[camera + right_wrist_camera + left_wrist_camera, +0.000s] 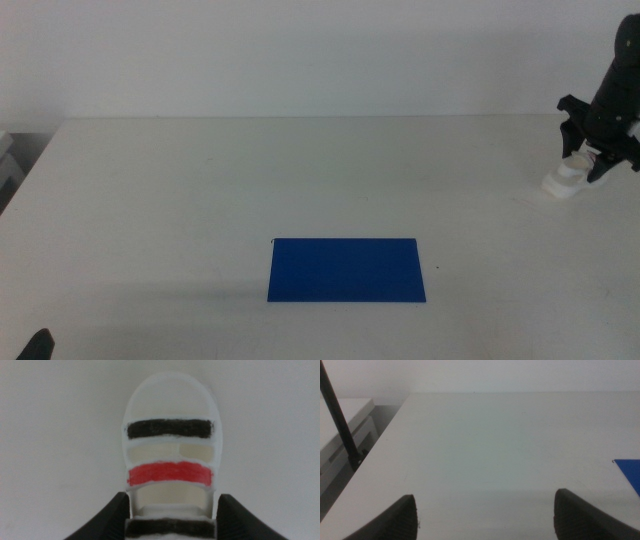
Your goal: Use one arm to grab the shoe from the table and place it on the mat.
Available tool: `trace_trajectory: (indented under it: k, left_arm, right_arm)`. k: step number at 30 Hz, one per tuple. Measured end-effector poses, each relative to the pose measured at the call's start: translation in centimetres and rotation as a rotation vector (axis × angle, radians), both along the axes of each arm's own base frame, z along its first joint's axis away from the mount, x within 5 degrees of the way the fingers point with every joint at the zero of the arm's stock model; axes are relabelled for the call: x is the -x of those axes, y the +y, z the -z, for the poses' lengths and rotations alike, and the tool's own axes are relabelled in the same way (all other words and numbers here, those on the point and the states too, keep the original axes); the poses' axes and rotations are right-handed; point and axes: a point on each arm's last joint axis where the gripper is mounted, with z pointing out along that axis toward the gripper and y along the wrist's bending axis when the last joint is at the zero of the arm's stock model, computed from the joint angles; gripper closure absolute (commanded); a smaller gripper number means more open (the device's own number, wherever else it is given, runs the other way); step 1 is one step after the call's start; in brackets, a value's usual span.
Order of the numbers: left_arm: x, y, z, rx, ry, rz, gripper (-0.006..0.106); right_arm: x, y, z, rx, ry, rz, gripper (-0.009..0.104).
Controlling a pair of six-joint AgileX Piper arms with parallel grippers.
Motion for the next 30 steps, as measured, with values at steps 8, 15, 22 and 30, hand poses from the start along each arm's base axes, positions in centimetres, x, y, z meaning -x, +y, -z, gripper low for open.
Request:
trace_trajectory:
  k: [8,15,22,30]
  left_arm:
    - [0.0,0.0,0.0,0.0,0.0,0.0,0.007]
    - [0.0,0.0,0.0,0.0,0.0,0.0,0.007]
    - [0.0,0.0,0.0,0.0,0.0,0.0,0.007]
    - [0.0,0.0,0.0,0.0,0.0,0.0,0.007]
  right_arm:
    - [1.3,3.8,-4.9,0.02,-0.077,-0.052,0.099]
    - [4.8,7.1,-7.5,0.028,-0.055,-0.092,0.099]
    - [7.3,12.0,-9.2,0.01,-0.066,-0.137,0.099]
    - [10.1,21.6,-9.2,-0.047,-0.062,-0.173,0.099]
